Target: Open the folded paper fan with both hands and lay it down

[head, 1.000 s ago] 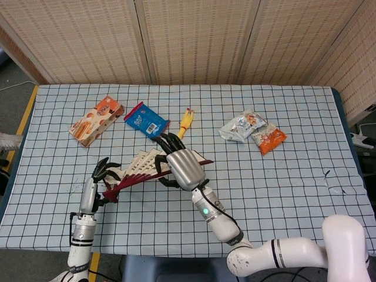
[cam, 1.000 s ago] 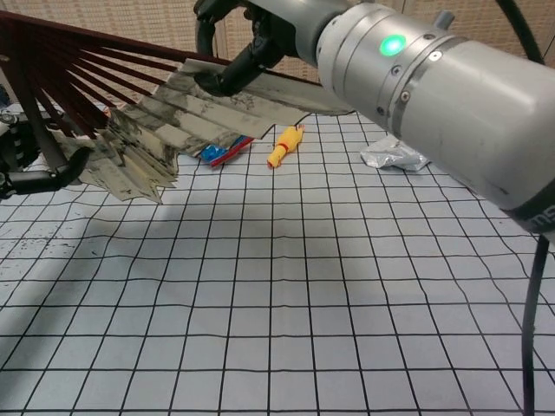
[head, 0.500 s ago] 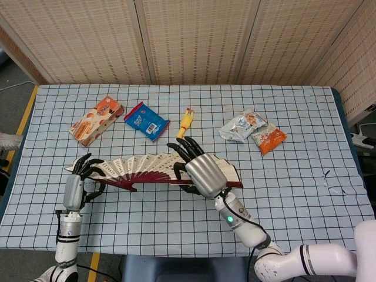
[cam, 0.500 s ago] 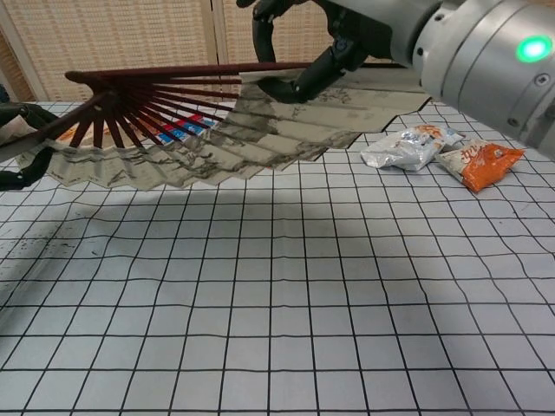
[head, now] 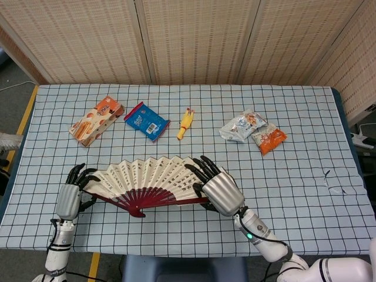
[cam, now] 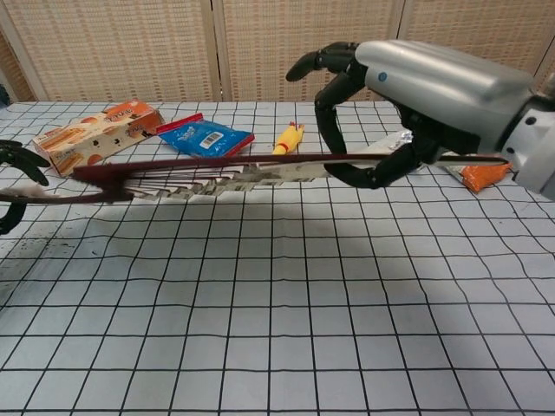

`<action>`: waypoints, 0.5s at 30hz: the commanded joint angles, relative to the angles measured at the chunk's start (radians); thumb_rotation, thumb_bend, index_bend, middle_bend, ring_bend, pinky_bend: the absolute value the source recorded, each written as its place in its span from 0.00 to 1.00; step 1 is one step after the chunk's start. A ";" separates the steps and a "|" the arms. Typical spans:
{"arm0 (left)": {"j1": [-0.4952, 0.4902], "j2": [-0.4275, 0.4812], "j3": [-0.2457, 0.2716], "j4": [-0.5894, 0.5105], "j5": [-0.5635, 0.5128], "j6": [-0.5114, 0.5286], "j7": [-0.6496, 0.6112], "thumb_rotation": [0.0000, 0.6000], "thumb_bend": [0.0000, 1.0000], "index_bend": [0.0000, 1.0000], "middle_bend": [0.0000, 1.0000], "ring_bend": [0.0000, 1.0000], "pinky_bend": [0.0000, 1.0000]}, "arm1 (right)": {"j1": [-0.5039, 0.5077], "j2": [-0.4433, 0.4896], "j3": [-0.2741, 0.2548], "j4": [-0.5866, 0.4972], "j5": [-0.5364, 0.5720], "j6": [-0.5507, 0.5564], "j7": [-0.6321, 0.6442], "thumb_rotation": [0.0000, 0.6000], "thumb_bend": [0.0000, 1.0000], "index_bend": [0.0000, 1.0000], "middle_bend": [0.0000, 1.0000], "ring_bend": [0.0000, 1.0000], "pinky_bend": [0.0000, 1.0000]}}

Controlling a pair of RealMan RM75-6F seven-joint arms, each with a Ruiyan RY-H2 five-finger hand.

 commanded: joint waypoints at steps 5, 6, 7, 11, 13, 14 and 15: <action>0.036 -0.078 0.120 0.234 0.076 -0.018 0.067 1.00 0.56 0.03 0.05 0.00 0.08 | -0.059 0.002 -0.075 0.016 -0.058 0.015 -0.033 1.00 0.58 0.44 0.09 0.00 0.00; 0.039 -0.081 0.131 0.259 0.087 -0.012 0.082 1.00 0.56 0.00 0.02 0.00 0.07 | -0.066 0.010 -0.087 0.017 -0.071 0.016 -0.046 1.00 0.58 0.39 0.09 0.00 0.00; 0.042 -0.083 0.140 0.282 0.096 -0.008 0.094 1.00 0.56 0.00 0.00 0.00 0.07 | -0.073 0.019 -0.099 0.017 -0.080 0.015 -0.063 1.00 0.58 0.30 0.08 0.00 0.00; 0.053 -0.081 0.177 0.344 0.113 -0.048 0.114 1.00 0.55 0.00 0.00 0.00 0.05 | -0.103 0.066 -0.158 -0.004 -0.072 -0.023 -0.180 1.00 0.56 0.02 0.01 0.00 0.00; 0.054 -0.073 0.192 0.362 0.119 -0.073 0.137 1.00 0.54 0.00 0.00 0.00 0.04 | -0.112 0.086 -0.173 -0.017 -0.055 -0.041 -0.255 1.00 0.50 0.00 0.00 0.00 0.00; 0.053 -0.065 0.200 0.368 0.123 -0.090 0.151 1.00 0.54 0.00 0.00 0.00 0.04 | -0.117 0.092 -0.176 -0.020 -0.051 -0.044 -0.299 1.00 0.45 0.00 0.00 0.00 0.00; 0.053 -0.058 0.203 0.367 0.123 -0.099 0.155 1.00 0.53 0.00 0.00 0.00 0.04 | -0.121 0.095 -0.177 -0.019 -0.050 -0.046 -0.325 1.00 0.41 0.00 0.00 0.00 0.00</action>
